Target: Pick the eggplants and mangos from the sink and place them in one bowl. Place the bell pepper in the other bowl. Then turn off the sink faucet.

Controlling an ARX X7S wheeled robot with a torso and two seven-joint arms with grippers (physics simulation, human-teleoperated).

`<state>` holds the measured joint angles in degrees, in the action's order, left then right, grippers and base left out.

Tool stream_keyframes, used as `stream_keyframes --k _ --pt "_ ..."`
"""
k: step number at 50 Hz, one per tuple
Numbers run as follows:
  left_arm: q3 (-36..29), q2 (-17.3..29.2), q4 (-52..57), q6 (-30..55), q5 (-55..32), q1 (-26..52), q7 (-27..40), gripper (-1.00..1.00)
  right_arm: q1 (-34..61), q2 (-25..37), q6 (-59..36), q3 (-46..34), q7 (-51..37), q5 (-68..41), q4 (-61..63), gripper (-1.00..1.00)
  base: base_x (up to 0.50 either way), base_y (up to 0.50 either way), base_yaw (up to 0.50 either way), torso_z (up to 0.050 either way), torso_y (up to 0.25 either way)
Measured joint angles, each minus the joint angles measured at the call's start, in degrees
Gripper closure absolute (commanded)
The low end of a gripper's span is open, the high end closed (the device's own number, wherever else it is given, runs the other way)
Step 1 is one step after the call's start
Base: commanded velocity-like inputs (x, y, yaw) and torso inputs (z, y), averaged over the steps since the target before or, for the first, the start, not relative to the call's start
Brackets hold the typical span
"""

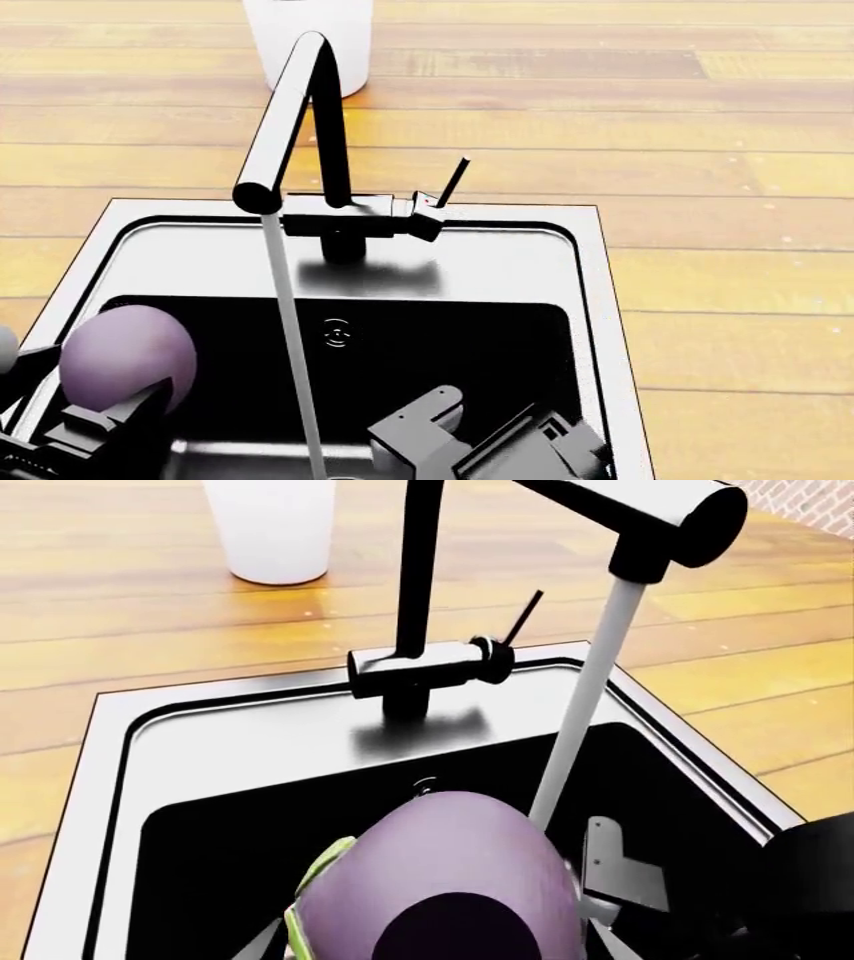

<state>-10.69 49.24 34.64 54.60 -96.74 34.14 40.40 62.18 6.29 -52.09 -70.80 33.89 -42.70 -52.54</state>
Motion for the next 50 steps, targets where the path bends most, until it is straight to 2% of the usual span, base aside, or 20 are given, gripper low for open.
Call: stream_keyframes --k 21,37,38,50 --pt "-0.1 0.2 -0.1 -0.5 1.1 -1.0 -1.0 1.00 -0.5 -4.5 4.1 -3.9 4.2 3.6 -9.4 -1.00 0.00 0.00 0.00 0.000 0.000" --pt "-0.4 0.2 -0.4 -0.8 2.3 -2.2 -1.9 1.00 -0.3 -5.9 4.3 -5.8 5.7 2.4 -13.1 -1.00 0.00 0.00 0.00 0.000 0.001" --pt "-0.4 0.2 -0.5 -0.9 2.4 -2.3 -1.9 1.00 -0.2 -5.9 4.3 -5.9 5.7 2.2 -13.2 1.00 0.00 0.00 0.00 0.000 0.000" --pt "-0.6 0.1 -0.8 -1.1 3.0 -2.7 -2.3 1.00 0.1 -6.0 4.5 -7.4 4.0 0.0 -14.2 1.00 0.00 0.00 0.00 0.000 0.000"
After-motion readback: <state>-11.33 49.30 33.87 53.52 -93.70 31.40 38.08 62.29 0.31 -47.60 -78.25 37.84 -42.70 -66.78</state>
